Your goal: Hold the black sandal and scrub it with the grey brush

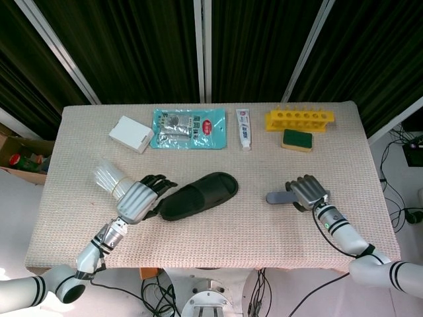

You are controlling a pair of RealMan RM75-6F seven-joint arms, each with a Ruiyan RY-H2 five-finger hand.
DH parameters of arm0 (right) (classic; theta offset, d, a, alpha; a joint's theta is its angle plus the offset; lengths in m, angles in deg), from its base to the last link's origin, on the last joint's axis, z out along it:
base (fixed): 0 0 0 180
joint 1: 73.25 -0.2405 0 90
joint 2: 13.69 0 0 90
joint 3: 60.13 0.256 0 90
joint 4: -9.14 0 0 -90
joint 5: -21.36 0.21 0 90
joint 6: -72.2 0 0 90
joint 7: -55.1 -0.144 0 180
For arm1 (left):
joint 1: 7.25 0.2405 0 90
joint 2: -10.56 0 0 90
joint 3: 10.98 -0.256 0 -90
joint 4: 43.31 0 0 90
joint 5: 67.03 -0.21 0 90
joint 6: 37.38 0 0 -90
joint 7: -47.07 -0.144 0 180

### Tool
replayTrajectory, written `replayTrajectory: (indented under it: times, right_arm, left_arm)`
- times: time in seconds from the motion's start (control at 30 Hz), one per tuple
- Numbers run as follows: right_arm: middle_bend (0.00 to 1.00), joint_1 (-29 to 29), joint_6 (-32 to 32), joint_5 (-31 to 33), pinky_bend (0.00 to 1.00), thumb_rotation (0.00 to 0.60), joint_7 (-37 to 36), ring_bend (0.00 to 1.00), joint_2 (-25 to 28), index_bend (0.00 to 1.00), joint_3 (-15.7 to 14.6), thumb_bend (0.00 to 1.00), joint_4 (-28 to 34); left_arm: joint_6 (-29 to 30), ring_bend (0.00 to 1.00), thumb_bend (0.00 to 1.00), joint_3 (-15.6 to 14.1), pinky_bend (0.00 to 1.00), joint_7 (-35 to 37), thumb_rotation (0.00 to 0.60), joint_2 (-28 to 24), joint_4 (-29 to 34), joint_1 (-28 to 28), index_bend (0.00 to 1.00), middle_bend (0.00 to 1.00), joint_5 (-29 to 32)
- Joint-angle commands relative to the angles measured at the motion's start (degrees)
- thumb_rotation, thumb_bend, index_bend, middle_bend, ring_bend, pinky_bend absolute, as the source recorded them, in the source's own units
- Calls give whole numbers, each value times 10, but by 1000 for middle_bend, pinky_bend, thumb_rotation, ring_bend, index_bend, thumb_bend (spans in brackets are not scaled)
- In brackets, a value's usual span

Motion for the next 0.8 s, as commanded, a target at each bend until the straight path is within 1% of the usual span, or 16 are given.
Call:
replayTrajectory:
  times: [0.03, 0.07, 0.13, 0.27, 0.33, 0.37, 0.4, 0.43, 0.47, 0.5, 0.57, 0.6, 0.67, 0.7, 0.73, 0.8]
  right_arm:
    - [123, 3, 5, 0, 73, 600, -2, 16, 10, 29, 3, 214, 10]
    - [77, 5, 5, -1, 38, 600, -4, 1, 12, 3, 4, 189, 13]
    - [24, 10, 2, -3, 7, 600, -4, 0, 20, 0, 6, 169, 21]
    - [0, 25, -21, -15, 0, 600, -11, 0, 44, 0, 10, 120, 57]
    - [0, 45, -66, -33, 0, 600, -15, 0, 63, 0, 13, 74, 81]
    - [0, 65, -111, -48, 0, 600, -18, 0, 73, 0, 16, 64, 94]
    - [0, 84, -152, -61, 0, 600, -22, 0, 79, 0, 19, 51, 103]
    - [0, 106, -197, -75, 0, 600, -30, 0, 83, 0, 21, 39, 108]
    - [0, 136, -257, -94, 0, 600, -48, 0, 85, 0, 23, 34, 111]
    - [0, 161, -301, -106, 0, 600, -65, 0, 85, 0, 25, 29, 109]
    - [0, 216, -385, -124, 0, 600, -114, 0, 82, 0, 23, 26, 92]
    - [0, 237, -412, -125, 0, 600, -134, 0, 80, 0, 22, 26, 81]
    - [0, 275, -451, -119, 0, 600, -170, 0, 74, 0, 21, 26, 57]
    - [0, 296, -466, -113, 0, 600, -191, 0, 68, 0, 21, 26, 41]
    - [0, 309, -473, -108, 0, 600, -207, 0, 63, 0, 21, 26, 29]
    - [0, 330, -471, -99, 0, 600, -248, 0, 49, 0, 21, 26, 0]
  left_arm:
    - [4, 226, 537, 1, 305, 0, 600, -3, 1, 3, 221, 292, -1]
    - [6, 225, 541, 2, 305, 1, 600, -5, 2, 4, 220, 292, -1]
    - [10, 224, 559, 2, 305, 0, 600, -9, 4, 7, 216, 292, -1]
    - [34, 224, 575, 7, 304, 2, 600, -21, 8, 19, 202, 292, -3]
    - [59, 223, 545, 13, 304, 3, 600, -31, 12, 30, 188, 292, -4]
    - [78, 223, 512, 17, 304, 3, 600, -39, 15, 38, 182, 292, -6]
    - [92, 222, 455, 20, 304, 1, 595, -46, 18, 45, 178, 292, -6]
    - [106, 222, 385, 23, 304, -2, 576, -53, 22, 53, 174, 292, -5]
    - [123, 220, 316, 25, 304, -7, 545, -64, 27, 65, 170, 290, 0]
    - [133, 216, 261, 26, 304, -13, 512, -72, 32, 75, 166, 287, 6]
    - [154, 196, 160, 26, 299, -26, 445, -93, 45, 99, 152, 268, 24]
    - [162, 187, 131, 24, 295, -29, 417, -101, 49, 110, 146, 258, 31]
    - [175, 162, 99, 19, 278, -28, 343, -115, 56, 133, 133, 232, 49]
    - [183, 143, 91, 16, 266, -23, 282, -123, 59, 148, 128, 212, 62]
    - [186, 124, 88, 13, 255, -18, 215, -128, 60, 158, 124, 189, 71]
    - [189, 108, 87, 6, 247, -6, 146, -139, 60, 178, 119, 167, 87]
